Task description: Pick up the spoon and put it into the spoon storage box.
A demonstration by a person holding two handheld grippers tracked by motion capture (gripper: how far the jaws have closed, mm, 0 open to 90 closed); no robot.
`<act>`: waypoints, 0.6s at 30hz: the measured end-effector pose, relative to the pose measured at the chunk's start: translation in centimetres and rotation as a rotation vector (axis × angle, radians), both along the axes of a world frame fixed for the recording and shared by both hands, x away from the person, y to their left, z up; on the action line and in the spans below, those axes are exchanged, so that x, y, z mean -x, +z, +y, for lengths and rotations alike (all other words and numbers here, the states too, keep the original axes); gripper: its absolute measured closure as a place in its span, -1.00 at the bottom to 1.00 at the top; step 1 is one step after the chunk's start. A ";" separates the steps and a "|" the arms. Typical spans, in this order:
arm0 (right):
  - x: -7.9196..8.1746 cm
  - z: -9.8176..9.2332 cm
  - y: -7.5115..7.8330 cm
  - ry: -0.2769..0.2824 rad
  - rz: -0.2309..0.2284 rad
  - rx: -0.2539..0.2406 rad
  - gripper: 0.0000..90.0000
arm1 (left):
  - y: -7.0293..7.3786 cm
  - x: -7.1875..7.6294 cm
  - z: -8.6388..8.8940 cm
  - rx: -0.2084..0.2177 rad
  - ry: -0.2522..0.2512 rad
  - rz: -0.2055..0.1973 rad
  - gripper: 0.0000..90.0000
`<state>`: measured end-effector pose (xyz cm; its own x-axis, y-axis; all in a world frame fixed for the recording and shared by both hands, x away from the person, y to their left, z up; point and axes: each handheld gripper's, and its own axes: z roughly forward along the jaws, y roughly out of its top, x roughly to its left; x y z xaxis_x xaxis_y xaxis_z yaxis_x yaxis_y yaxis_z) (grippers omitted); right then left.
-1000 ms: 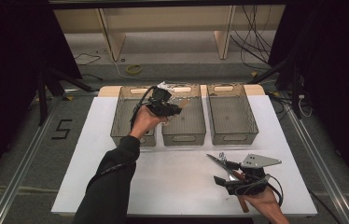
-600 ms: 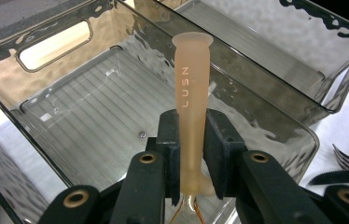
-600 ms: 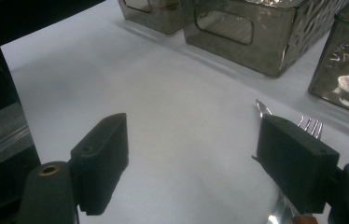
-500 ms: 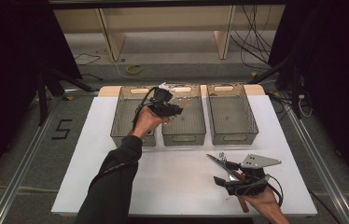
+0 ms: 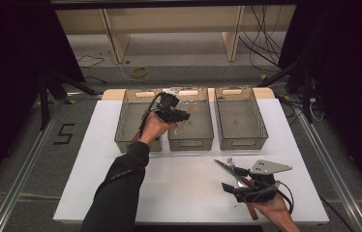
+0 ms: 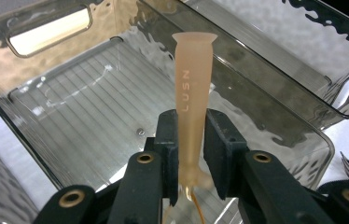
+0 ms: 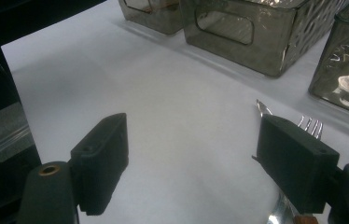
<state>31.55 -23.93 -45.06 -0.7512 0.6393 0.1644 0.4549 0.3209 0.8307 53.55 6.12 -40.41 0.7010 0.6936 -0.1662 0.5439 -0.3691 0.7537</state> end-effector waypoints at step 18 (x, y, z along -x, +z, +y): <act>0.0 0.0 0.0 -0.014 0.006 0.003 -0.43 | 1.4 2.0 3.1 0.064 0.027 0.010 -0.18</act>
<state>31.55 -23.97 -45.01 -0.7413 0.6501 0.1665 0.4639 0.3171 0.8272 51.57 9.24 -39.03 0.6800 0.7002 -0.2176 0.5608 -0.3055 0.7695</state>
